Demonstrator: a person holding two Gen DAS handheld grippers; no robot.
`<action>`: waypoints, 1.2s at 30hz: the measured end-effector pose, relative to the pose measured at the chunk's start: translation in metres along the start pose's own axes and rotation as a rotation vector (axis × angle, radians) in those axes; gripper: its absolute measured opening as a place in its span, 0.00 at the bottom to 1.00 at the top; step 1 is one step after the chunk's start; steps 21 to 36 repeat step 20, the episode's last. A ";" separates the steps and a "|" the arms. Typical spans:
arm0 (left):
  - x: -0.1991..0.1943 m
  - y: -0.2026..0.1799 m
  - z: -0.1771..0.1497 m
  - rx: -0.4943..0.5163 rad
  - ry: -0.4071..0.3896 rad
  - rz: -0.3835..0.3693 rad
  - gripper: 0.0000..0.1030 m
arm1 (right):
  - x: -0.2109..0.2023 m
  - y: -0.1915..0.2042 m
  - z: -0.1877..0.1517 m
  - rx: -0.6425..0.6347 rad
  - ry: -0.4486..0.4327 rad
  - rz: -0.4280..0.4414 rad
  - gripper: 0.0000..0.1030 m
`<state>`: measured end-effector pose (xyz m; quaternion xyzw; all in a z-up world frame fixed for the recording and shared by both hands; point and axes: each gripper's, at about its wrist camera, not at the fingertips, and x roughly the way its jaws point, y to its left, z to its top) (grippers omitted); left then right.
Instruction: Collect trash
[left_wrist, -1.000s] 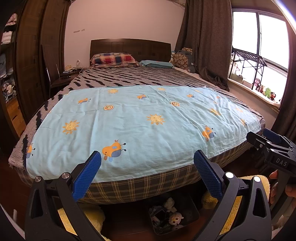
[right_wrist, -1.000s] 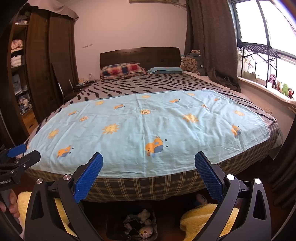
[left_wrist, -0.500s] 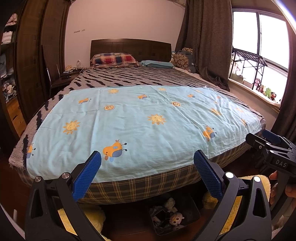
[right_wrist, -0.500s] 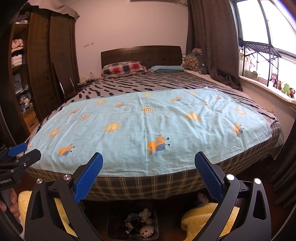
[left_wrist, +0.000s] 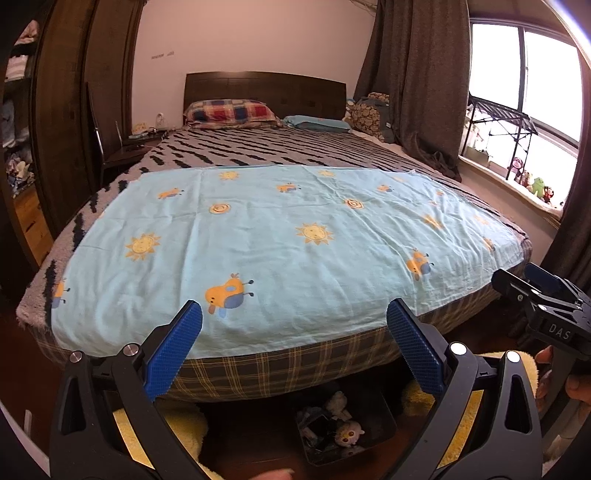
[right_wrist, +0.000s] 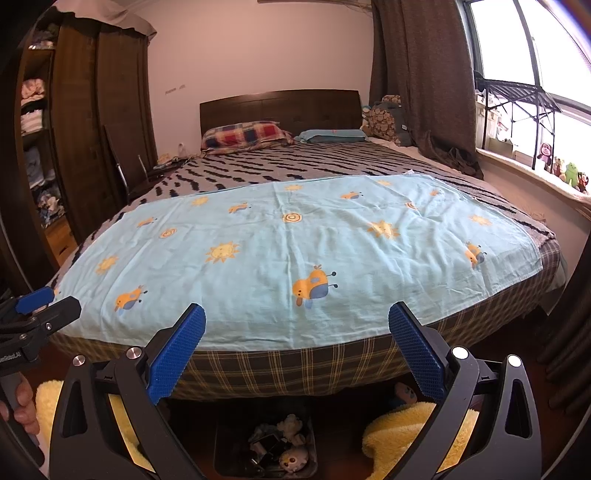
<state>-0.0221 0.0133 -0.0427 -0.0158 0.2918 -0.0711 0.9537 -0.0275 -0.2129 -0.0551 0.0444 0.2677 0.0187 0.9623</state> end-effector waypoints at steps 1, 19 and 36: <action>-0.001 0.000 0.000 0.002 -0.008 0.011 0.92 | 0.000 0.000 0.000 0.001 0.002 0.001 0.97; 0.002 -0.001 0.000 0.010 -0.009 0.048 0.92 | 0.002 0.000 -0.001 0.004 0.011 -0.001 0.97; 0.002 -0.001 0.000 0.007 -0.008 0.045 0.92 | 0.003 0.000 -0.001 0.001 0.012 -0.004 0.97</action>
